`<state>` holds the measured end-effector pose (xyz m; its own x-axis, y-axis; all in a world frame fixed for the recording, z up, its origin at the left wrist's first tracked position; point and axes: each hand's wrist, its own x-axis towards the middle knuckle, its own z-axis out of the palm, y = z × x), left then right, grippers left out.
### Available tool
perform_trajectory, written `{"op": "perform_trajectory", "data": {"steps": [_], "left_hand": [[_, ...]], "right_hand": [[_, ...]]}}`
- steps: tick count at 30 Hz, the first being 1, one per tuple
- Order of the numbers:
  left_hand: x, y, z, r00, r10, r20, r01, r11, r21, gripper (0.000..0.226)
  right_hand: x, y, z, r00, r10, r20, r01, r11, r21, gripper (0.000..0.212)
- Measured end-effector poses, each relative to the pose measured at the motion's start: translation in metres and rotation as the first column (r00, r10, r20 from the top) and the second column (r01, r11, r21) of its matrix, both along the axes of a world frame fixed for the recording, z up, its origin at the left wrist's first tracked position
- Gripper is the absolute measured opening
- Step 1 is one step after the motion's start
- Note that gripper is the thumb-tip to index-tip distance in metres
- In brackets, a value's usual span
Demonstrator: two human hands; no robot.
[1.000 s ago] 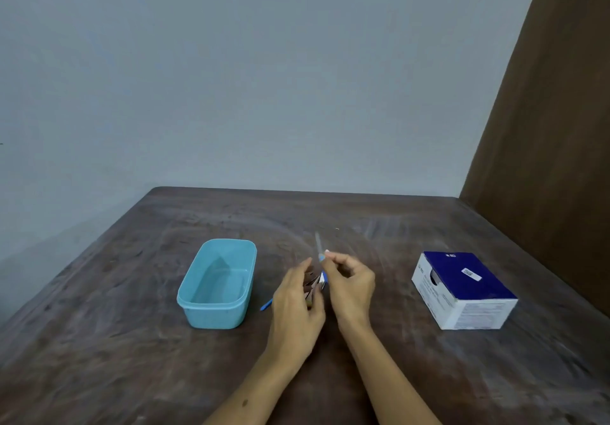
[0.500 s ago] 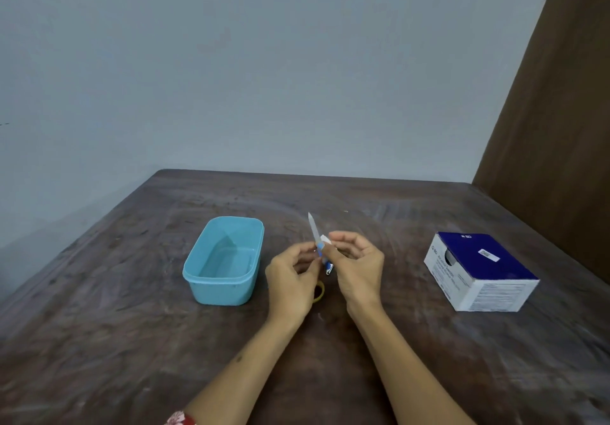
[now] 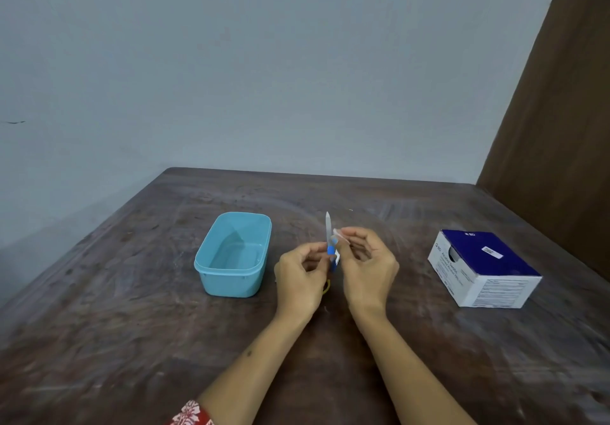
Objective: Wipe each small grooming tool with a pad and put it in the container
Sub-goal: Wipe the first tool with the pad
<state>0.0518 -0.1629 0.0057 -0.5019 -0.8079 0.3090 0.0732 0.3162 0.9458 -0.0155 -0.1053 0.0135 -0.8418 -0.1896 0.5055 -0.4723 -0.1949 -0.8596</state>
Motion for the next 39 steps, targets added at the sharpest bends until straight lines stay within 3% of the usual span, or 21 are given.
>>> {"op": "perform_trajectory", "data": {"steps": [6,11,17,24,31,35,39], "left_hand": [[0.001,-0.004,0.001,0.999,0.049,-0.025,-0.048,0.999,0.023,0.021],[0.003,-0.009,0.002,0.998,0.033,-0.048,-0.031,0.998,0.047,0.030],[0.003,-0.013,0.000,0.998,0.002,-0.062,0.001,0.999,0.053,0.036],[0.005,-0.011,0.006,0.996,-0.054,-0.073,0.055,0.998,0.017,0.052],[0.009,-0.010,0.010,0.997,0.028,-0.073,-0.028,1.000,-0.002,0.042],[0.008,-0.006,0.009,0.999,0.007,-0.039,-0.008,0.999,-0.040,0.040],[0.010,-0.009,0.011,0.998,0.052,-0.036,-0.054,0.996,-0.074,0.039]], "right_hand": [[0.007,0.000,-0.003,0.980,0.040,-0.197,-0.008,0.987,0.159,0.019],[0.009,0.001,-0.005,0.965,0.106,-0.238,-0.058,0.978,0.198,0.018],[0.004,0.000,-0.008,0.988,0.110,-0.112,-0.088,0.978,0.189,0.018],[0.003,0.000,-0.006,0.994,0.112,0.018,-0.113,0.993,0.043,0.024],[0.003,-0.001,-0.010,0.997,0.068,-0.032,-0.055,0.951,0.305,0.008],[0.003,0.000,-0.006,0.995,0.098,-0.030,-0.088,0.966,0.244,0.003],[0.005,0.000,-0.004,0.979,0.202,0.029,-0.202,0.936,0.288,0.009]]}}
